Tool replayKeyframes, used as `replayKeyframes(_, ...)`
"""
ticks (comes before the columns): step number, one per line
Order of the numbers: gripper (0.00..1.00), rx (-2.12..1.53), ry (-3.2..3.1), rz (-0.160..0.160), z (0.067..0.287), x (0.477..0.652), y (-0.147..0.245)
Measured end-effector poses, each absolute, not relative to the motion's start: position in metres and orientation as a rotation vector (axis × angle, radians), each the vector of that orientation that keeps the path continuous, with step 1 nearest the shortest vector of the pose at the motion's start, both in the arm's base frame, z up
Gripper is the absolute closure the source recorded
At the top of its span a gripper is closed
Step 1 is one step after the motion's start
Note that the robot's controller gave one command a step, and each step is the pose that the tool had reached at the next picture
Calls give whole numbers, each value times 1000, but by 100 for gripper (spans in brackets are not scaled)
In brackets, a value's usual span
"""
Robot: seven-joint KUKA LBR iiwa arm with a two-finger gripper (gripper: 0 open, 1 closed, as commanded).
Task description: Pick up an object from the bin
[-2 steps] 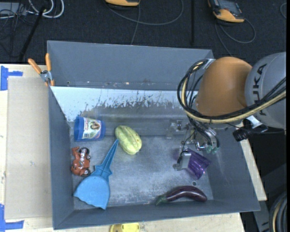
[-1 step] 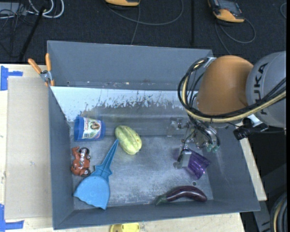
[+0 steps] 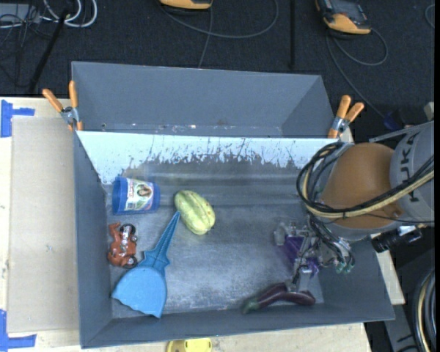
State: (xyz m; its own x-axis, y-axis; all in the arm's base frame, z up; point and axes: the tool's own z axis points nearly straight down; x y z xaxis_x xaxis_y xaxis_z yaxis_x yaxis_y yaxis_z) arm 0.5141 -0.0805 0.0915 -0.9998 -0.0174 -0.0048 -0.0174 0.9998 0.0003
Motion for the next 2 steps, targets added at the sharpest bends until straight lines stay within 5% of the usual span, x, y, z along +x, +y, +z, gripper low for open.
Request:
replayKeyframes(1,0,-154,3139,3,100,562,-130)
replayKeyframes(2,0,-2,3139,5,109,571,-133)
